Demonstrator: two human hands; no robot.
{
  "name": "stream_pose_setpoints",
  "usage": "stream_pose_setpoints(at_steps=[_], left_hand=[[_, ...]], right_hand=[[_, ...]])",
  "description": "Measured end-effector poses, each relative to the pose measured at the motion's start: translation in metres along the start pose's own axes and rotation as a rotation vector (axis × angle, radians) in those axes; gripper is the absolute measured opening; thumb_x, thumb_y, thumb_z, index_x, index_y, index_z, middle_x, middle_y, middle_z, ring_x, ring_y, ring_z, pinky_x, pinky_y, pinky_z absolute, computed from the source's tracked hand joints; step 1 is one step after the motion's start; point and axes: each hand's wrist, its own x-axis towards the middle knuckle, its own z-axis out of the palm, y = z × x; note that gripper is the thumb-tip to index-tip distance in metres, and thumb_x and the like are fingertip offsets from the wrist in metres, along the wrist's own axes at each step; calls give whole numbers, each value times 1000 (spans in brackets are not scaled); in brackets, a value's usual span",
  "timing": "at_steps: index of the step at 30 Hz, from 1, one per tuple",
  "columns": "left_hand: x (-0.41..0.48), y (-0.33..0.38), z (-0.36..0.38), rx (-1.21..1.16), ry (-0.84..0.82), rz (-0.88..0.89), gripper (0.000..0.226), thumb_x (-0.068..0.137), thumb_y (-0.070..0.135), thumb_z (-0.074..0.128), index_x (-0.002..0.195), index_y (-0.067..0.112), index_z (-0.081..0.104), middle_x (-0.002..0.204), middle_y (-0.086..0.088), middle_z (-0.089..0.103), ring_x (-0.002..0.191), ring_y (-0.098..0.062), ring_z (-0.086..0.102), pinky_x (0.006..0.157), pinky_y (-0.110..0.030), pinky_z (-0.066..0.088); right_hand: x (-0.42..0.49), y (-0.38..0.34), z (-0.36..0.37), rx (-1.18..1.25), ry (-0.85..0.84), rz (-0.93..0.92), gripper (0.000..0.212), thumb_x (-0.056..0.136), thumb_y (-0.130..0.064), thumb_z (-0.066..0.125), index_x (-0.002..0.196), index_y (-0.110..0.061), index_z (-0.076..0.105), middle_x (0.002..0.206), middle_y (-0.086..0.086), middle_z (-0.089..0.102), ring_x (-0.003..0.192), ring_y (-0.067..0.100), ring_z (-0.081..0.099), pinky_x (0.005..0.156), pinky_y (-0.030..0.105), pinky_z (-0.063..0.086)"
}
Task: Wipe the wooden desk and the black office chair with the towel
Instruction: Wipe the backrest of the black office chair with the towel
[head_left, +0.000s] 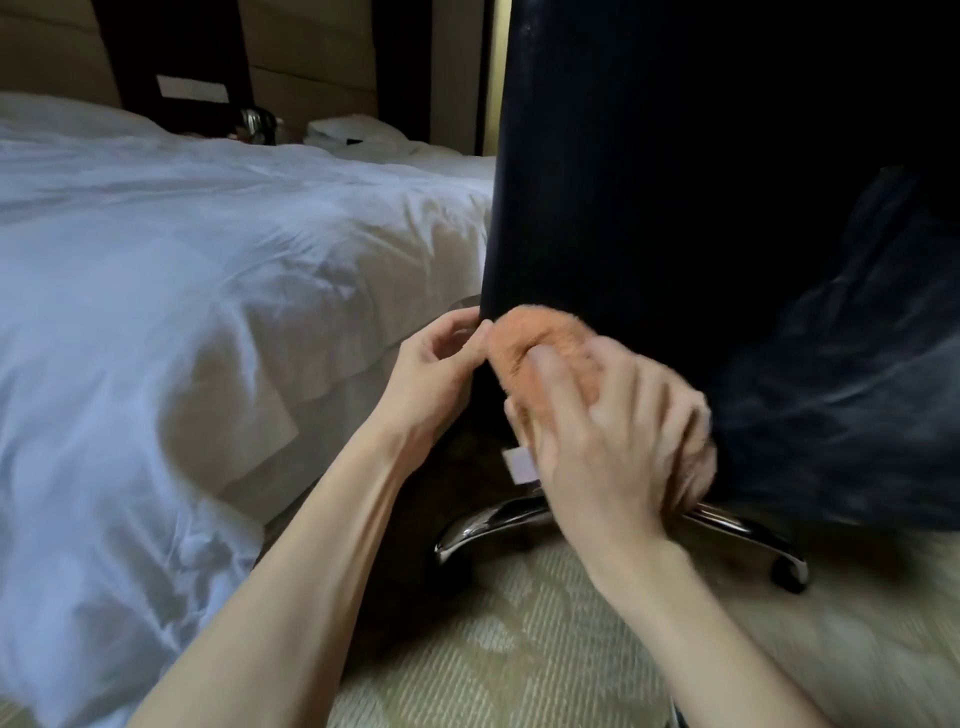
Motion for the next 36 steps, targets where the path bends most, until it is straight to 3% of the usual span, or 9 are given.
stream_pose_setpoints(at_steps=[5,7,15,17,24,27,29,33,36], left_hand=[[-8,0,6,22,-17,2,20,102,14,61,120,13,71,116,-3,76,108,-11,69,97,-26,53],[-10,-1,7,22,-20,-10,23,103,16,61,123,12,71,120,-3,75,112,-13,69,98,-26,52],[-14,-6,9,-56,8,-94,29,88,36,80,108,16,77,100,-4,77,92,-19,69,91,-43,53],[-17,-7,9,-27,-2,-90,31,86,35,83,111,16,76,106,-9,77,102,-28,71,98,-48,53],[-22,-8,11,166,62,15,20,99,21,67,118,15,71,111,-3,77,107,-16,71,98,-35,55],[-22,-14,19,162,138,-6,16,101,21,65,114,14,71,102,1,77,96,-12,71,80,-23,56],[-23,-13,24,218,217,-5,20,100,27,66,114,14,69,98,1,76,94,-15,72,78,-22,55],[-25,-14,32,500,394,95,41,98,38,66,135,21,56,115,-2,68,111,-19,64,103,-43,50],[-32,-6,54,731,515,309,52,98,20,60,148,17,46,131,-12,60,125,-31,49,109,-39,33]], right_hand=[[-81,-5,32,38,-278,-263,43,72,-21,77,113,-30,67,114,4,59,98,31,54,84,46,38],[-104,7,37,98,-364,-219,41,68,-20,80,105,-33,70,108,-2,58,94,27,56,81,43,41],[-36,11,-17,210,124,-103,47,76,-12,68,120,-29,74,119,8,63,109,31,56,90,51,42],[-6,14,-29,166,151,-51,46,82,-16,64,126,-30,72,124,9,62,113,33,54,93,54,41],[-50,21,-2,47,-177,-143,50,75,-29,75,123,-37,64,119,4,57,98,32,52,82,47,41],[-69,39,-5,88,-273,-213,47,69,-25,76,114,-36,66,113,-1,55,96,27,54,78,41,43],[-54,50,-19,131,-172,-125,47,69,-22,74,113,-35,69,115,0,57,99,27,55,79,41,42],[13,57,-69,209,240,9,46,74,-16,68,118,-29,75,119,7,64,107,31,55,87,47,42],[58,69,-95,67,417,-17,44,81,-15,70,121,-32,74,124,5,64,114,30,55,97,48,40]])
